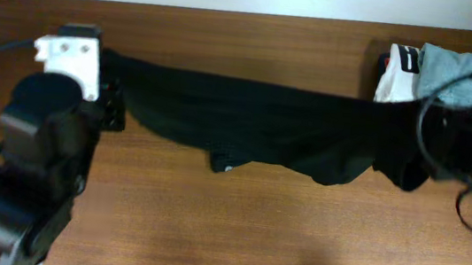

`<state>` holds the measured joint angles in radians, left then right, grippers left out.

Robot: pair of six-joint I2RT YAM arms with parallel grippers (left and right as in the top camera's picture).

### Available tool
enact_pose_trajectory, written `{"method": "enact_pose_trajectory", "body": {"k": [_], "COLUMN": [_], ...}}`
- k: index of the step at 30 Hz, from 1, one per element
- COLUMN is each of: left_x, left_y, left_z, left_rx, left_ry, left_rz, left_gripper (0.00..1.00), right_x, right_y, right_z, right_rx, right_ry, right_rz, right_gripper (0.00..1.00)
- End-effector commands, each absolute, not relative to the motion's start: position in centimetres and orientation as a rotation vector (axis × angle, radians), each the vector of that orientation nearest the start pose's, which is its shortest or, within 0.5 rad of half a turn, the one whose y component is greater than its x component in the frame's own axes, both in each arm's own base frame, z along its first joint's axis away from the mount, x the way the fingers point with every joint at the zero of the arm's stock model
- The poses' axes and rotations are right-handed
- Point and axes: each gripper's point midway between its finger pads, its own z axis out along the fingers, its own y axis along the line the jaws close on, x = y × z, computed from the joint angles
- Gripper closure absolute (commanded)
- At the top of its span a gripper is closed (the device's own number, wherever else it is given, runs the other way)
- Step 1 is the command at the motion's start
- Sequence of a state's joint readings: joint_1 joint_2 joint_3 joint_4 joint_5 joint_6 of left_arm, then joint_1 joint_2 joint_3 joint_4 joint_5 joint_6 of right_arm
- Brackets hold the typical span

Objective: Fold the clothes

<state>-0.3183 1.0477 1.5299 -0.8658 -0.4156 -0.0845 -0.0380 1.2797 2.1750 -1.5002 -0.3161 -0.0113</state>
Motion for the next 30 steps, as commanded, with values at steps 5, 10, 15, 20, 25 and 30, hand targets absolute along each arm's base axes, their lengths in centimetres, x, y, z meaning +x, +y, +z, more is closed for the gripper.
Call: {"method": "enact_pose_trajectory", "body": {"k": [5,10,15,20,25,30], "left_x": [28.0,27.2,28.4,31.6,35.3,38.9], "left_y": [-1.9,-2.3,-0.9,-0.7,-1.4,-0.2], "left_z": [43.2,42.7,41.9,38.9,34.3,27.8], "left_rx": [-0.110,-0.083,-0.166,-0.197,-0.185,-0.259], "left_ry": [1.900,1.925,1.943,2.034,2.165,2.320], "left_rz": [0.081,0.048,0.154,0.269,0.336,0.428], "left_gripper": [0.99,0.99,0.99,0.99,0.99,0.99], "right_x": [20.8,19.9,22.9,28.5,34.8,42.2], "right_y": [4.1,3.9,3.6,3.6,4.7,6.7], "right_z": [48.0,48.3,47.4,44.1,38.5,29.9], "right_rx": [-0.144,-0.137,-0.130,-0.126,-0.175,-0.209], "right_ry": [2.069,2.052,2.099,2.233,2.402,2.576], "right_rz": [0.279,0.259,0.252,0.293,0.411,0.488], "right_gripper": [0.96,0.96,0.96,0.96,0.96,0.96]}}
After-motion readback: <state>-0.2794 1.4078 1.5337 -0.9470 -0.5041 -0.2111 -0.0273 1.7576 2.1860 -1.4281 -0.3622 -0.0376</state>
